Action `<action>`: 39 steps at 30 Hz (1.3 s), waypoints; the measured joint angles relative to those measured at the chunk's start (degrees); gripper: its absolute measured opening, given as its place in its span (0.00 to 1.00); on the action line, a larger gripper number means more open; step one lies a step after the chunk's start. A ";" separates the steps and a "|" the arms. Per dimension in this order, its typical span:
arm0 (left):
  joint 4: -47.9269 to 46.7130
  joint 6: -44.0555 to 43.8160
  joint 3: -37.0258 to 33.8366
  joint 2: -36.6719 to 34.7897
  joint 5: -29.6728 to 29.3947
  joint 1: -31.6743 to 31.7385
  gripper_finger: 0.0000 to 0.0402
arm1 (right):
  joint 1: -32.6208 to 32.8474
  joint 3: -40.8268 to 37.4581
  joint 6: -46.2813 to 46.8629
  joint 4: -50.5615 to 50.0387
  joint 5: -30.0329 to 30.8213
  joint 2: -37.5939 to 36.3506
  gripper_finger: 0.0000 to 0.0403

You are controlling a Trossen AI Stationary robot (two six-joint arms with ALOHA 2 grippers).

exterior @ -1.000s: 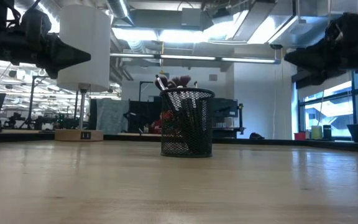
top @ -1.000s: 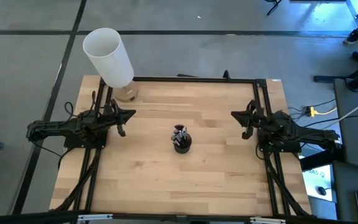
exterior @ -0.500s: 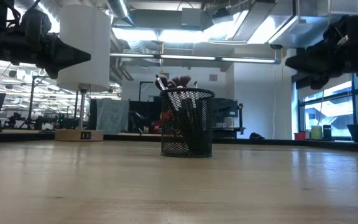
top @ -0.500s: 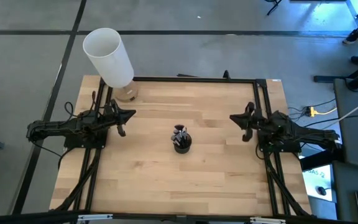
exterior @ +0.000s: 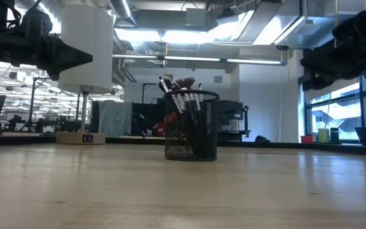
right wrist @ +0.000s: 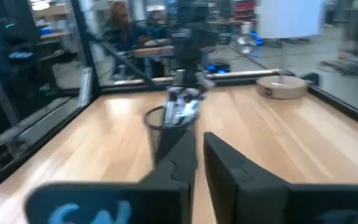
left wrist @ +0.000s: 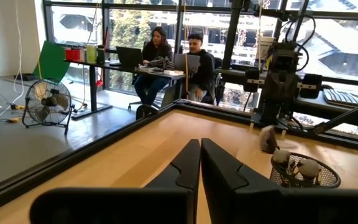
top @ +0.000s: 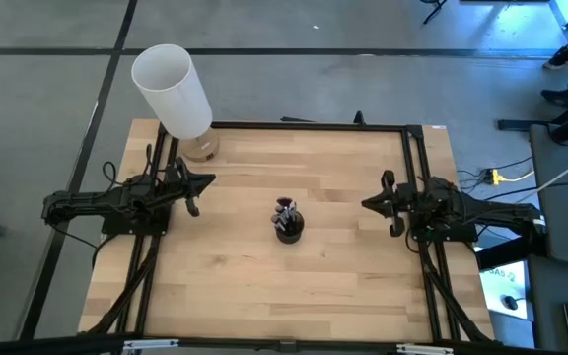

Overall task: Pick & Place Makeup Brushes
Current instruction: Return to home position

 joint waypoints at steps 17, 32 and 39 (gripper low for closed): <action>0.01 0.00 0.00 0.00 -0.12 0.00 0.02 | 0.09 0.45 11.31 -1.60 3.02 5.09 0.08; 0.01 0.00 0.00 0.00 -0.04 0.00 0.02 | 0.76 0.45 11.32 -1.58 3.04 5.09 0.08; 0.02 0.00 0.00 0.00 -0.04 0.00 0.03 | 0.76 0.45 11.32 -1.58 3.06 5.09 0.08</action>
